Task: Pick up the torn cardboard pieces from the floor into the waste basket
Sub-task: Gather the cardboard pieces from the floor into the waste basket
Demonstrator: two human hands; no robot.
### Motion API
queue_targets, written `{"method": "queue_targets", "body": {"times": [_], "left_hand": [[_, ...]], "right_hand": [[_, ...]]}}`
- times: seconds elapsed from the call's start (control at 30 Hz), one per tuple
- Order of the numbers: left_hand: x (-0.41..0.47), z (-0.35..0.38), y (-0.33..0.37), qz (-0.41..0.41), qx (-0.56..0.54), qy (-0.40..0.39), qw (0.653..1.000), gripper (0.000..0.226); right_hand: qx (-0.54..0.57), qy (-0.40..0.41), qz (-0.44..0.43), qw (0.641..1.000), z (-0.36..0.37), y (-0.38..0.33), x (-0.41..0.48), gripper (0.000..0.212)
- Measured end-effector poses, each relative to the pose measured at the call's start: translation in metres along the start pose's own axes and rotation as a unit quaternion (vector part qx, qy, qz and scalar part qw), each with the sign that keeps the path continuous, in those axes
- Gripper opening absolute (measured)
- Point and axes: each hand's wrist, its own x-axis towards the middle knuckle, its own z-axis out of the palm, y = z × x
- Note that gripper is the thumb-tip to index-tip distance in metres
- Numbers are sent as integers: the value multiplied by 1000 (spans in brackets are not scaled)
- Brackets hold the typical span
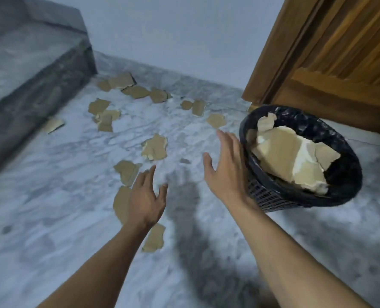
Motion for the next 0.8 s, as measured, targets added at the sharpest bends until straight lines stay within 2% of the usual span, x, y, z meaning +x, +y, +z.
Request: {"method": "queue_targets", "body": {"times": [0.1, 0.17, 0.23, 0.33, 0.47, 0.63, 0.7, 0.8], "left_hand": [[-39, 9, -57, -56, 87, -75, 992, 95], [-59, 16, -84, -83, 162, -146, 972, 116], [-70, 27, -106, -89, 223, -182, 954, 119], [-66, 44, -125, -75, 264, -158, 949, 109], [-27, 49, -148, -76, 275, -117, 951, 100], [52, 39, -157, -44, 292, -108, 949, 89], [85, 36, -161, -40, 299, -91, 949, 96], [130, 33, -171, -35, 336, -76, 938, 102]], "right_hand": [[20, -131, 6, 991, 48, -7, -36, 63], [8, -230, 22, 973, 79, -3, -58, 67], [-30, -329, 44, 943, 108, 4, -77, 72], [-109, -410, 14, 905, 147, 21, -97, 75], [-200, -424, -43, 882, 192, 43, -82, 71], [-213, -372, -124, 895, 240, 43, -5, 69], [-210, -359, -145, 898, 254, 39, 37, 87], [-200, -379, -126, 895, 274, 36, 99, 122]]}}
